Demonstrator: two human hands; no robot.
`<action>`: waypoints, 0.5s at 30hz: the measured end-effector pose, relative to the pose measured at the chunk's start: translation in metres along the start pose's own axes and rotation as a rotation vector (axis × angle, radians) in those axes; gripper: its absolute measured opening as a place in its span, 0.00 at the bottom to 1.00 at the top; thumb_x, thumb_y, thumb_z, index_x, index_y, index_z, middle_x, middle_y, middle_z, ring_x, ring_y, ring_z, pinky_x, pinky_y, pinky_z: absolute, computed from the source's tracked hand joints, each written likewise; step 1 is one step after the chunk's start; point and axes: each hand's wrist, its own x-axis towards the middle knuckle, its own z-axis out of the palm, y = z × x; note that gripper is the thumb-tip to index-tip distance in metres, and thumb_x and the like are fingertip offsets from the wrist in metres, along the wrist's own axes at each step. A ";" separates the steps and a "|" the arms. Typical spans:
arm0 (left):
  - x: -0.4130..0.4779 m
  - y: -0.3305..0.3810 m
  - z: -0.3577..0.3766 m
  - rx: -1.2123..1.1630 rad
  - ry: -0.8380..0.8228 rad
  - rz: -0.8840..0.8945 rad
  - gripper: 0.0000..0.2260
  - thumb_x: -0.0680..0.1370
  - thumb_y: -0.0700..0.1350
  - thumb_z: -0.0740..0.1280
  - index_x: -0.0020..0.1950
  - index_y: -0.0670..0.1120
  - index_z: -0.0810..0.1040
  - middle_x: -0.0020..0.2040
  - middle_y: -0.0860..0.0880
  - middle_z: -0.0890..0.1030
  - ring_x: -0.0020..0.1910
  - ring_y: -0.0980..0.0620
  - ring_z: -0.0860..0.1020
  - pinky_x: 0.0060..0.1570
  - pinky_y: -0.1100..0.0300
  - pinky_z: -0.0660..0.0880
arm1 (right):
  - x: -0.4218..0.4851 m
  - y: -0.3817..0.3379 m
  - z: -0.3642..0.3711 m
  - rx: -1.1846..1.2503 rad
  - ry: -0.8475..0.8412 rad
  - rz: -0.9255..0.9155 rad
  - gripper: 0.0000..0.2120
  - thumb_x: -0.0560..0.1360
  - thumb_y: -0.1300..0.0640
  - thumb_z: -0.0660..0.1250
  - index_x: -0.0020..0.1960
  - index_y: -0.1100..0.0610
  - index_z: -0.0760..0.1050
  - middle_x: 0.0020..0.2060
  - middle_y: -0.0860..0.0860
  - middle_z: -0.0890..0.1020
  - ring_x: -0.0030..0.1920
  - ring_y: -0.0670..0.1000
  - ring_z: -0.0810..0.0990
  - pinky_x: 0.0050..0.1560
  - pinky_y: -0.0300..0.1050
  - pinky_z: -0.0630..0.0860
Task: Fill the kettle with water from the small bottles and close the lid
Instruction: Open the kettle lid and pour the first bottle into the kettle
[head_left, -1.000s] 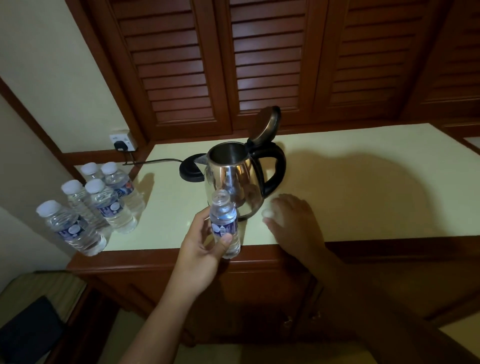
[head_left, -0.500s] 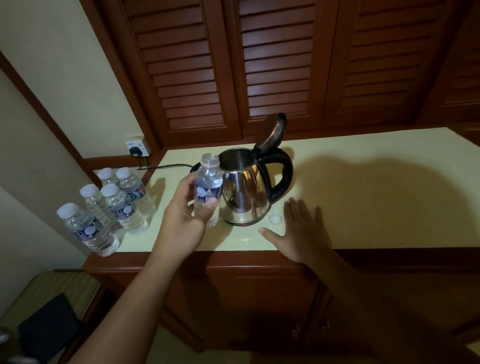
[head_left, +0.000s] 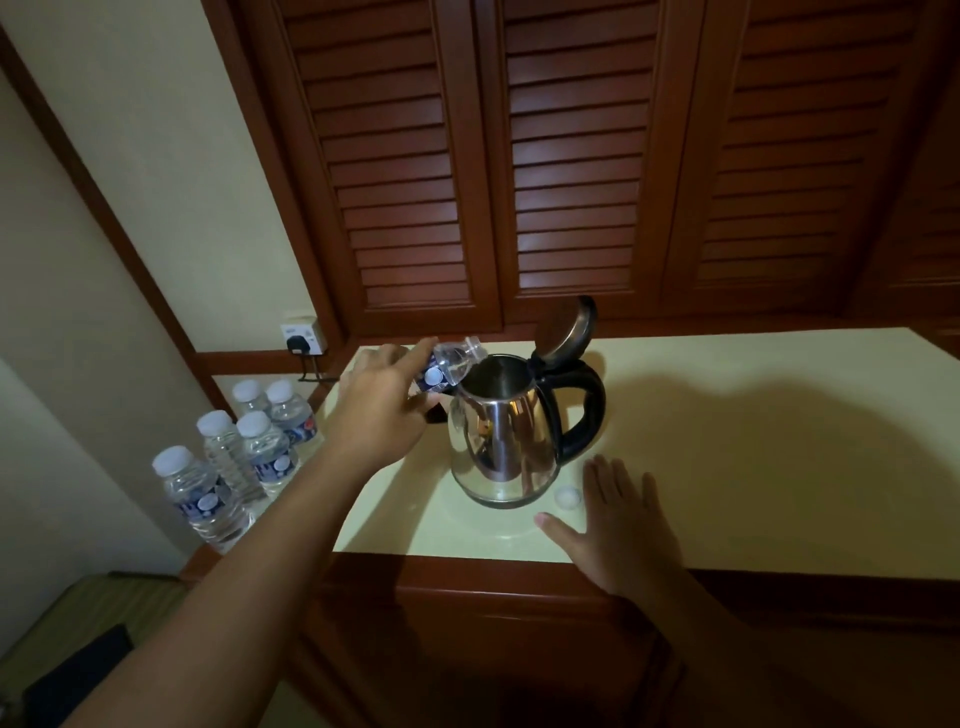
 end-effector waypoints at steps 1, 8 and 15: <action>0.004 -0.002 -0.001 0.068 0.012 0.037 0.30 0.82 0.47 0.69 0.83 0.57 0.63 0.73 0.46 0.73 0.72 0.42 0.66 0.69 0.44 0.66 | 0.000 0.000 0.000 0.009 0.004 -0.001 0.52 0.74 0.21 0.41 0.82 0.59 0.44 0.82 0.57 0.48 0.82 0.57 0.45 0.80 0.62 0.42; 0.017 -0.006 -0.008 0.341 0.059 0.210 0.34 0.77 0.42 0.72 0.80 0.58 0.65 0.72 0.49 0.73 0.73 0.43 0.67 0.75 0.36 0.60 | -0.002 -0.002 -0.002 0.054 0.013 -0.017 0.50 0.75 0.23 0.42 0.82 0.59 0.44 0.82 0.57 0.49 0.82 0.55 0.45 0.81 0.58 0.42; 0.019 -0.001 -0.011 0.469 0.074 0.288 0.38 0.73 0.39 0.74 0.80 0.56 0.65 0.74 0.46 0.72 0.77 0.40 0.66 0.76 0.28 0.54 | -0.002 -0.002 -0.001 0.055 0.027 -0.013 0.50 0.75 0.23 0.42 0.82 0.59 0.46 0.82 0.57 0.50 0.82 0.55 0.47 0.81 0.59 0.44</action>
